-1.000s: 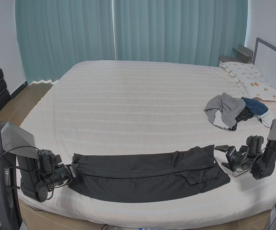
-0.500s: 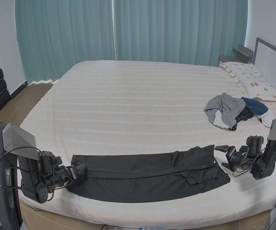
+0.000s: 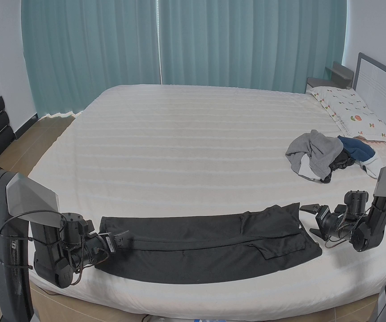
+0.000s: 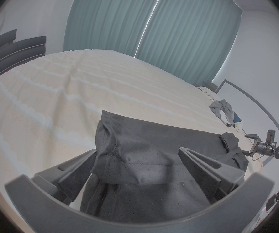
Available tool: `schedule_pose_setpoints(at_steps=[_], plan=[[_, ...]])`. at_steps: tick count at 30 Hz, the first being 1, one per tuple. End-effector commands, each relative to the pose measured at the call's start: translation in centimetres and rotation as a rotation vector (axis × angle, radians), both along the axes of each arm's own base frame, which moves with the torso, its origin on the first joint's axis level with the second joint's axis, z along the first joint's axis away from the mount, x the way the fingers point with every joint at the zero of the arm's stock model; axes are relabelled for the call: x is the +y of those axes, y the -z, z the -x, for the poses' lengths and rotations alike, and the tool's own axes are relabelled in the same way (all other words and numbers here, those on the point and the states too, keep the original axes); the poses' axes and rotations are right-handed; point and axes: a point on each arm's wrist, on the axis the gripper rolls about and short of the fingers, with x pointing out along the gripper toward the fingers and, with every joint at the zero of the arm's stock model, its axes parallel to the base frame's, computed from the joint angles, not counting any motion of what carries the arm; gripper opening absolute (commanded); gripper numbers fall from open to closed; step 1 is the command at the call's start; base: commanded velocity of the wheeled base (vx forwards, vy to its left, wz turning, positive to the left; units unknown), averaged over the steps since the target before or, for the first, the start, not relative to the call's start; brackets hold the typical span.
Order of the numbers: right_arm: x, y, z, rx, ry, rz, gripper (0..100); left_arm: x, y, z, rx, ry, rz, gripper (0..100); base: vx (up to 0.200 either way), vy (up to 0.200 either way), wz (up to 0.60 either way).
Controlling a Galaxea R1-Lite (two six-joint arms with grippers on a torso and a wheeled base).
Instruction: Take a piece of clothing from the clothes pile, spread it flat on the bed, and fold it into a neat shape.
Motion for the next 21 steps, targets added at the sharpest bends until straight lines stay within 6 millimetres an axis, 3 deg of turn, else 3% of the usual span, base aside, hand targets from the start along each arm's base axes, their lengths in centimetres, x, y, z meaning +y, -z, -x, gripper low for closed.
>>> schedule_pose_setpoints(at_steps=[1,14,15,21], plan=[[0.0,0.04,0.0,0.001,-0.001,0.0,100,-0.48,0.07,0.4,0.011,0.011,-0.012,100,0.0,0.0,0.0],[0.0,0.04,0.0,-0.002,-0.004,0.006,100,-0.37,0.55,0.76,0.024,-0.008,-0.099,100,0.0,0.0,0.0],[0.0,0.04,0.0,-0.002,-0.004,0.006,100,-0.37,0.55,0.76,0.024,-0.008,-0.099,0,0.0,0.0,0.0],[0.0,0.04,0.0,-0.002,-0.004,0.006,100,-0.38,0.39,0.72,0.017,-0.009,-0.097,0,0.0,0.0,0.0]])
